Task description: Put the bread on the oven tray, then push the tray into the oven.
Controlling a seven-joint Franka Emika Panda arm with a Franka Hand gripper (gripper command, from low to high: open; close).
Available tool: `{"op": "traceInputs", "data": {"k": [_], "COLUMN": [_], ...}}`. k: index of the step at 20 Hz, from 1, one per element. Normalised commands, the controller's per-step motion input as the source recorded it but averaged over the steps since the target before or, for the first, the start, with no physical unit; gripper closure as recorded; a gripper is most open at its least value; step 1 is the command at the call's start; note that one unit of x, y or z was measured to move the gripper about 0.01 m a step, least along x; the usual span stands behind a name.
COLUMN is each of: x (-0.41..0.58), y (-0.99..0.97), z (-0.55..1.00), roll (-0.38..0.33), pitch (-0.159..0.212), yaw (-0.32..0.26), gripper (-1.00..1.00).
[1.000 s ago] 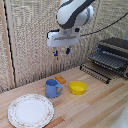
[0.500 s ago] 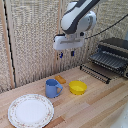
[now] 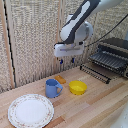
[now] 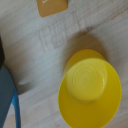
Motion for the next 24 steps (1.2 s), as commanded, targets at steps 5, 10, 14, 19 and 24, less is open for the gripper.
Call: {"op": "traceInputs", "data": {"k": [5,10,14,19,24], "x": [0.463,0.45,0.334,0.28,0.229], "y": [0.0,0.0,0.0,0.02,0.0], "z": [-0.18,-0.22,-0.25,-0.21,-0.17], "roll": [-0.023,-0.02,-0.029,-0.045,-0.017], "pitch": [0.168,0.117,0.067,0.038,0.028], "yaw": [-0.002,0.024,0.081,0.096,0.079], "gripper": [-1.0,-1.0,-1.0,-1.0,-1.0]}}
